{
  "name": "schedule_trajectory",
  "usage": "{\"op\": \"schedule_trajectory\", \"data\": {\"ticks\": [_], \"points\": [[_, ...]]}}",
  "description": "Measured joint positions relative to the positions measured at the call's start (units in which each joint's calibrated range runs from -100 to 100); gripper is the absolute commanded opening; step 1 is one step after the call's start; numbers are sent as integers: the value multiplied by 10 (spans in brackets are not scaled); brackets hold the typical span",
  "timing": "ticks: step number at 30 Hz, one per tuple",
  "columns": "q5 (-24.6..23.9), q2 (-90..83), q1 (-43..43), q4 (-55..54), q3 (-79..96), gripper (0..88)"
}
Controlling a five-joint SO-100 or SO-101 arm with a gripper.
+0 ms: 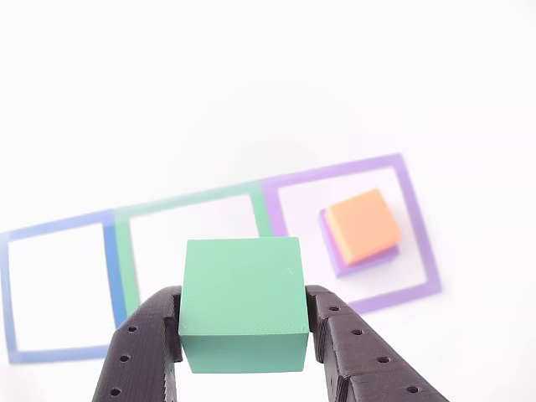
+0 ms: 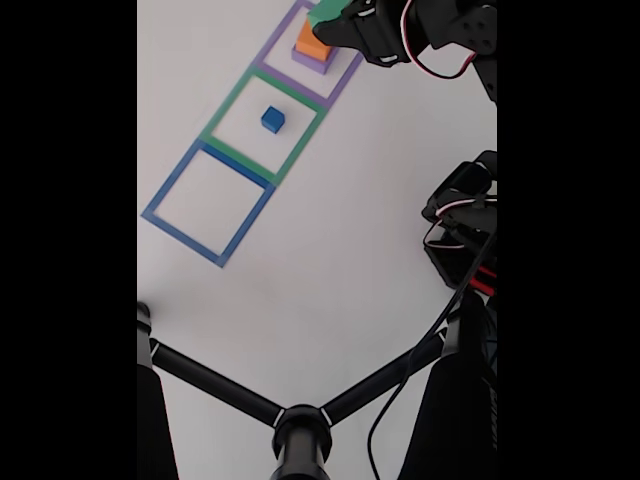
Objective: Tower of hanoi
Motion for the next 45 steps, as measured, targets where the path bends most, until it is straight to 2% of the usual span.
{"op": "schedule_trajectory", "data": {"ticks": [17, 23, 29, 36, 45], "points": [[0, -4, -222, 11, 10, 110], [0, -4, -275, -63, 102, 115], [0, -4, -294, -247, 279, 114], [0, 47, -292, -586, 531, 116], [0, 195, -291, -913, 635, 118]]}}
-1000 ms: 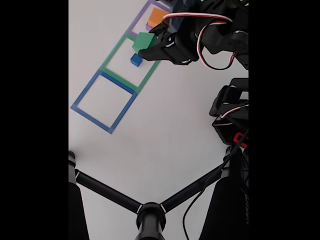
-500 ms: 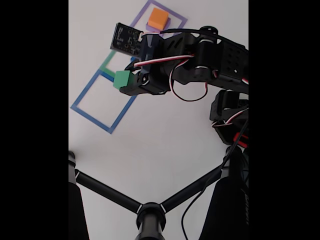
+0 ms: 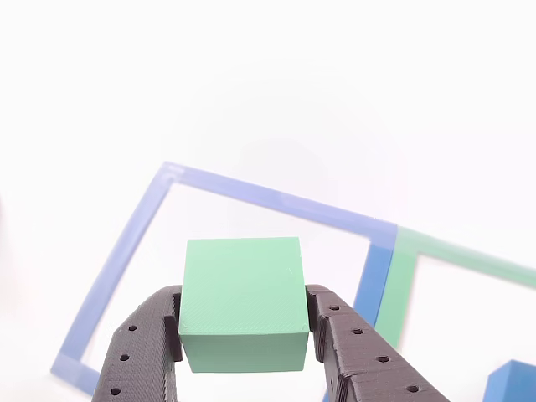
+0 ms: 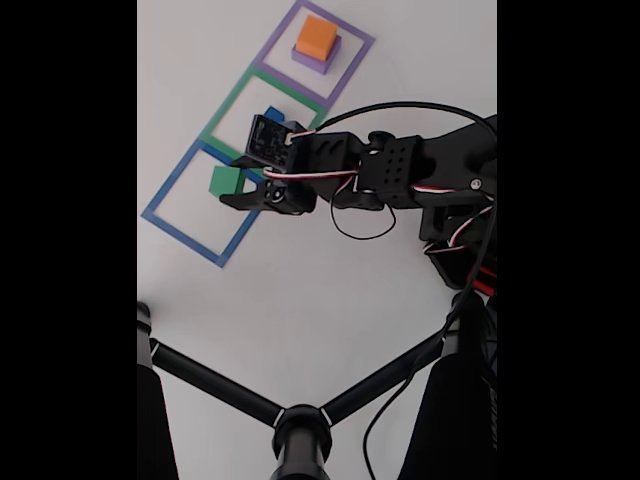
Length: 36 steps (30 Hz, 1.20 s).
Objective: Tower of hanoi
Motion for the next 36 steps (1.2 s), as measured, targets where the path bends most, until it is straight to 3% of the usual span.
{"op": "schedule_trajectory", "data": {"ticks": [14, 36], "points": [[0, 247, 0, -281, 2, 124], [0, 398, -12, -405, -52, 158]]}}
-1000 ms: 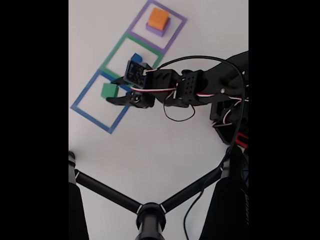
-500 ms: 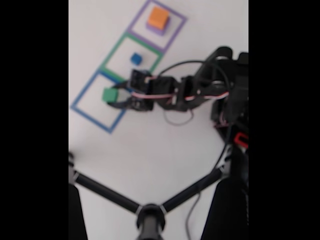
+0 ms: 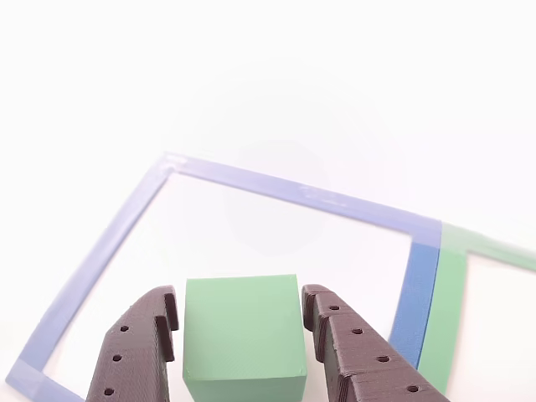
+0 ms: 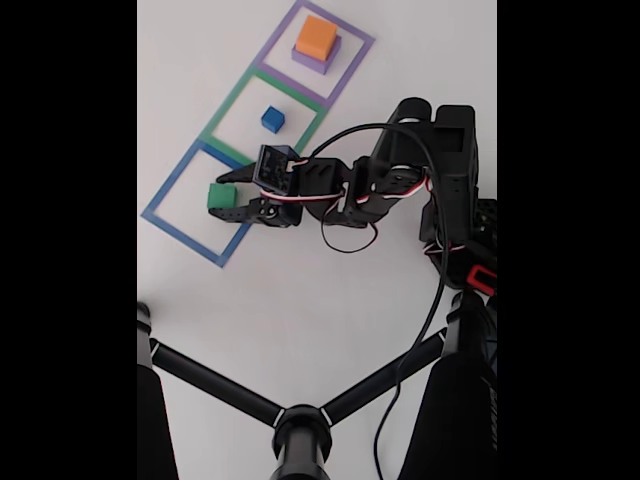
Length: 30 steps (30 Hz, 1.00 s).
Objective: Tower of hanoi
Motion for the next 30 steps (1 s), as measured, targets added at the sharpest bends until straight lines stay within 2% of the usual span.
{"op": "schedule_trajectory", "data": {"ticks": [12, 16, 22, 30], "points": [[0, -8, 0, 0, -1, 195], [0, -62, -4, 44, -1, 184], [0, -205, -2, 199, -1, 149], [0, -459, 67, 513, 0, 70]]}}
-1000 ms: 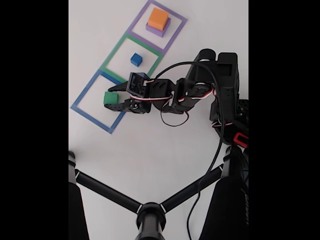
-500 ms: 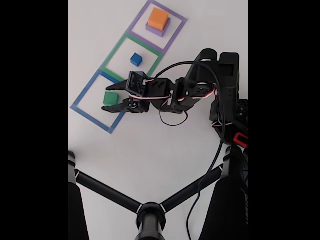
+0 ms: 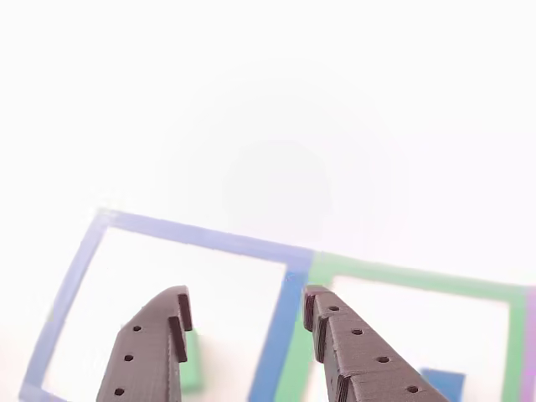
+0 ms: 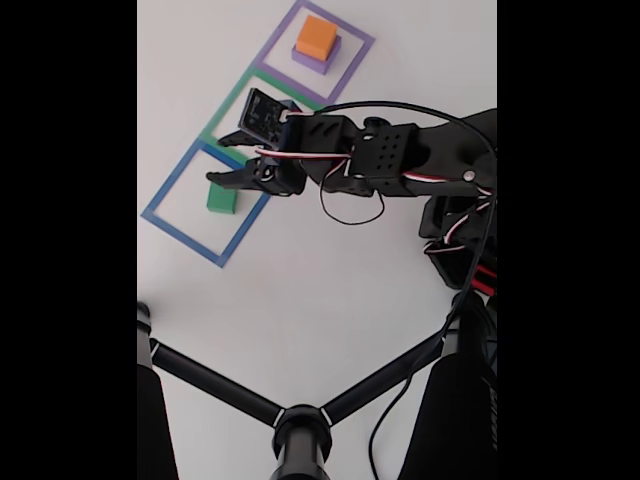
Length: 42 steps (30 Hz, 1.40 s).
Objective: Tower of hanoi
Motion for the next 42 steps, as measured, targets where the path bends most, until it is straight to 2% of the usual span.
{"op": "schedule_trajectory", "data": {"ticks": [5, 10, 20, 24, 29, 33, 38, 42], "points": [[0, -127, 56, 190, -9, 8], [0, -175, 96, 364, -91, 13], [0, -184, 142, 734, -390, 2], [0, -184, 142, 848, -500, 2], [0, -184, 151, 888, -526, 10], [0, -184, 151, 884, -516, 55], [0, -191, 166, 816, -429, 150], [0, -214, 183, 729, -329, 179]]}}
